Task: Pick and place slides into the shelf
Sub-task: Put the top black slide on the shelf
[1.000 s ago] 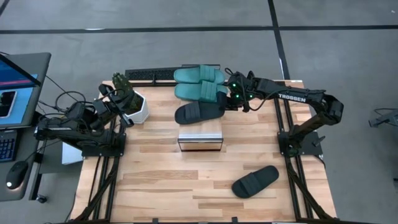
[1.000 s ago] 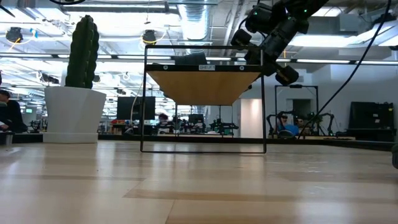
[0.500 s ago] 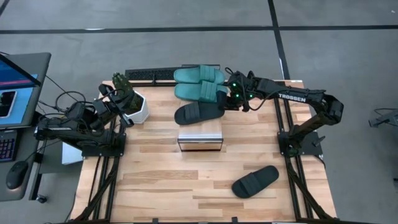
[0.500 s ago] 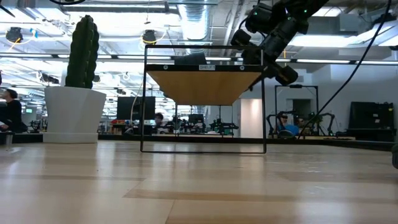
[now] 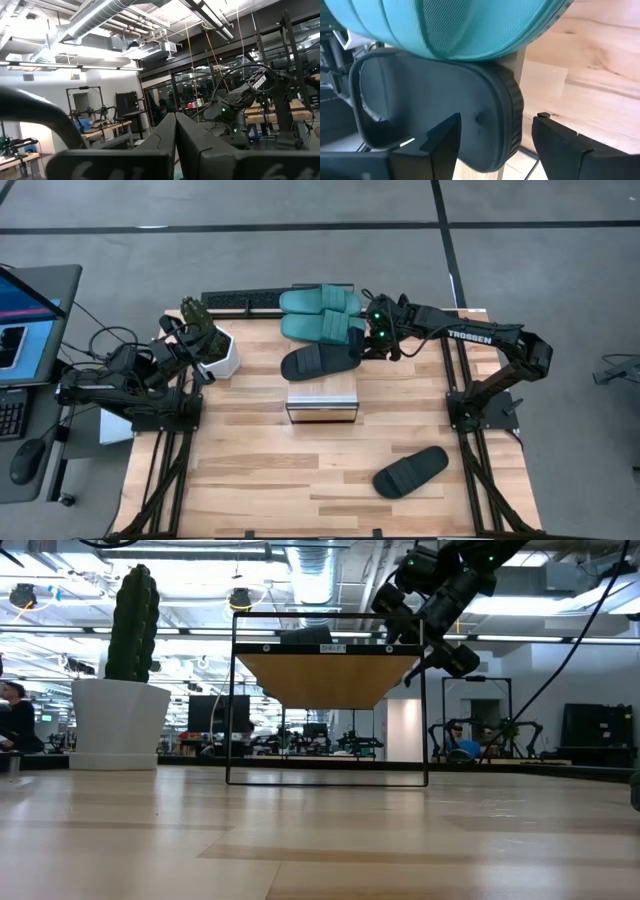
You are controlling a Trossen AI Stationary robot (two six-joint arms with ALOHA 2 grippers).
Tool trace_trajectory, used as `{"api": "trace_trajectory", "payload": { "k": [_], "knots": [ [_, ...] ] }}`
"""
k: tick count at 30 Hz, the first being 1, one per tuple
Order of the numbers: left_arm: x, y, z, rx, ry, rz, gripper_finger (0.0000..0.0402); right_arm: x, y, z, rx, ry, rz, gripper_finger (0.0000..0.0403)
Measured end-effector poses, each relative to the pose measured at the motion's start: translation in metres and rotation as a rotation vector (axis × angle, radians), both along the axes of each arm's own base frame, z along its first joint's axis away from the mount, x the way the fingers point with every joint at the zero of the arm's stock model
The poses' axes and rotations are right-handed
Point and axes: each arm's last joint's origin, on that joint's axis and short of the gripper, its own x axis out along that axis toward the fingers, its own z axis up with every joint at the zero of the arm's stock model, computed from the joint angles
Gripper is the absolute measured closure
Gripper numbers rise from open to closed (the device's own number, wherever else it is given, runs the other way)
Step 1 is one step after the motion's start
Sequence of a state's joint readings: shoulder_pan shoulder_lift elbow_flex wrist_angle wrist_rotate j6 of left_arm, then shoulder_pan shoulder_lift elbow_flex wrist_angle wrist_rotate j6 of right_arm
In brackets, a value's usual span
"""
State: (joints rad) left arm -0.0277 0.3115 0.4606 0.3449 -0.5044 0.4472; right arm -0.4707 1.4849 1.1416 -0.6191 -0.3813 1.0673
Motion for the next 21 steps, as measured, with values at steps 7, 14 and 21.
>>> {"api": "trace_trajectory", "payload": {
  "k": [7, 14, 21],
  "knots": [
    [0.000, -0.001, 0.000, -0.002, -0.010, -0.037, 0.0401, -0.011, -0.004, 0.012, -0.037, -0.041, -0.001, 0.0174],
    [0.002, -0.002, -0.001, -0.013, -0.010, -0.073, 0.0401, -0.047, -0.007, 0.046, -0.146, -0.113, -0.040, 0.0178],
    [0.017, -0.002, 0.000, -0.110, 0.139, -0.098, 0.0401, -0.093, -0.001, 0.083, -0.416, -0.182, -0.027, 0.0199]
  ]
}}
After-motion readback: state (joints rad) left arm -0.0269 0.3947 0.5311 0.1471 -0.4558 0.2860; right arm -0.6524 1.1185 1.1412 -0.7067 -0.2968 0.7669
